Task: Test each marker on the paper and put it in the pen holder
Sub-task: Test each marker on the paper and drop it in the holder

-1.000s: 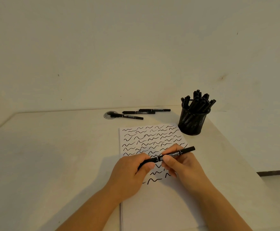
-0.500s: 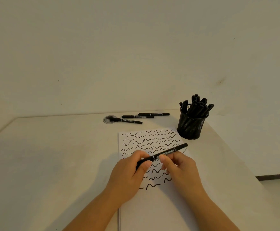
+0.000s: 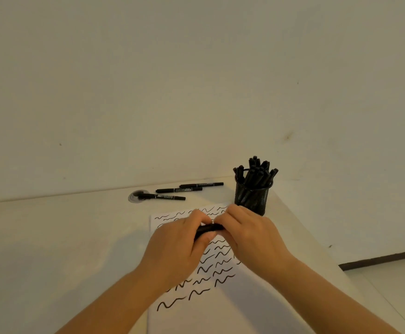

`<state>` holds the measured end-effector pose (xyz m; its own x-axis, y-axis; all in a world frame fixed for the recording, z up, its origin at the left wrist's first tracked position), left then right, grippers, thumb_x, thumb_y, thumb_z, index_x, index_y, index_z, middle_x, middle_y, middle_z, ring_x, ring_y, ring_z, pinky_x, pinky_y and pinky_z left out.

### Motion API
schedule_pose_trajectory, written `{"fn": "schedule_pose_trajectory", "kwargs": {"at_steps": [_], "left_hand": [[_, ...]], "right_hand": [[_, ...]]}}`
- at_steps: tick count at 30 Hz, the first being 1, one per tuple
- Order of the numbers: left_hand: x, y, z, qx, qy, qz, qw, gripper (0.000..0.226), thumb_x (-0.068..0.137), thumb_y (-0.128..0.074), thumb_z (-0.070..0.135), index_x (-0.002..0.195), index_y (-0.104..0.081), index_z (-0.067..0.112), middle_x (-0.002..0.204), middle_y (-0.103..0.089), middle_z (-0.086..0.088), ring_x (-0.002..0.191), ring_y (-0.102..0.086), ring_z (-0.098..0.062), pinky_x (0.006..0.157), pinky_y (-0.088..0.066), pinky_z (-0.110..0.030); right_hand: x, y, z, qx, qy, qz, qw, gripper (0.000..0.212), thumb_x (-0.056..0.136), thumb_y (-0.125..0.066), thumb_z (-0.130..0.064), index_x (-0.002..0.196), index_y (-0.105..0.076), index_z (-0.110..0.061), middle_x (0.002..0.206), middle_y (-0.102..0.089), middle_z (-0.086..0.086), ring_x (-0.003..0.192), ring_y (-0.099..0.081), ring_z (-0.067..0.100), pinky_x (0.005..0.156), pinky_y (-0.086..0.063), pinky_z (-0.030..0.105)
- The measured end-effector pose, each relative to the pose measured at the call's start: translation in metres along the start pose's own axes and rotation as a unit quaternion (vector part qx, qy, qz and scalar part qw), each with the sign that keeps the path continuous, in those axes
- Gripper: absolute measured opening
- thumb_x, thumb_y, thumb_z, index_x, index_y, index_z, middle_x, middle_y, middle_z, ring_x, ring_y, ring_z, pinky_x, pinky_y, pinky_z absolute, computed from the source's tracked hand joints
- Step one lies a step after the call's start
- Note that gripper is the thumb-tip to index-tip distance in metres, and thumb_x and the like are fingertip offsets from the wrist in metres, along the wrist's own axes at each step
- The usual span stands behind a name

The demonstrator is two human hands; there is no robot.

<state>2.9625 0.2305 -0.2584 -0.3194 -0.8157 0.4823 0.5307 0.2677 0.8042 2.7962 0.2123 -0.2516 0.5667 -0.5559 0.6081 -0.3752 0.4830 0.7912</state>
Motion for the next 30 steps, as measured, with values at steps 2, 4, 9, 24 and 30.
{"fn": "schedule_pose_trajectory", "kwargs": {"at_steps": [2,4,9,24,30], "left_hand": [[0.016,0.003,-0.003,-0.027,-0.006,-0.004,1.0,0.03,0.087,-0.037,0.052,0.113,-0.039,0.037,0.067,-0.051,0.017,0.06,-0.05,-0.001,0.052,-0.035,-0.012],[0.033,0.002,-0.017,-0.036,0.012,-0.01,0.999,0.039,0.084,-0.037,0.056,0.119,-0.036,0.038,0.073,-0.053,0.019,0.066,-0.053,0.001,0.056,-0.037,-0.012],[0.066,-0.006,-0.081,0.053,0.099,-0.059,0.992,0.029,0.091,-0.046,0.037,0.12,-0.044,0.032,0.094,-0.054,0.021,0.082,-0.055,0.001,0.067,-0.046,-0.022],[0.086,-0.016,-0.176,0.256,0.159,-0.167,0.939,0.033,0.094,-0.042,0.028,0.127,-0.046,0.027,0.125,-0.048,0.004,0.116,-0.04,-0.018,0.088,-0.043,-0.034],[0.082,-0.023,-0.191,0.272,0.167,-0.175,0.931,0.034,0.093,-0.043,0.03,0.127,-0.044,0.029,0.125,-0.047,0.004,0.116,-0.04,-0.017,0.083,-0.04,-0.031]], "right_hand": [[0.009,0.006,0.013,0.049,-0.07,-0.013,0.996,0.013,0.08,-0.069,-0.018,0.091,-0.065,-0.013,0.079,-0.061,-0.003,0.054,-0.052,0.01,0.044,-0.035,0.013],[0.021,0.011,0.032,0.103,-0.171,0.006,0.98,0.018,0.088,-0.059,-0.022,0.105,-0.059,-0.016,0.087,-0.058,-0.008,0.058,-0.048,0.007,0.05,-0.032,0.011],[0.049,0.025,0.083,0.283,-0.336,0.084,0.894,0.012,0.09,-0.055,-0.024,0.102,-0.052,-0.021,0.081,-0.059,-0.013,0.075,-0.057,0.005,0.058,-0.042,0.018],[0.066,-0.006,0.119,0.238,-0.335,0.07,0.909,0.039,0.087,-0.054,-0.013,0.119,-0.037,-0.028,0.088,-0.064,-0.003,0.077,-0.063,0.017,0.066,-0.053,0.033],[0.064,-0.023,0.117,0.167,-0.304,0.066,0.936,0.063,0.084,-0.055,-0.011,0.127,-0.022,-0.044,0.076,-0.062,0.0,0.063,-0.059,0.019,0.059,-0.054,0.04]]}}
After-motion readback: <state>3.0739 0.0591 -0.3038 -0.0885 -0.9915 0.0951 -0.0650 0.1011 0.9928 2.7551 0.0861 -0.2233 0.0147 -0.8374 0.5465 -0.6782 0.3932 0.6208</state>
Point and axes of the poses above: each hand's wrist, its own x-axis towards the middle knuckle, its own y-axis out of the back of the hand, z = x × y, the point moved 1 cm from there along x, towards the middle knuckle
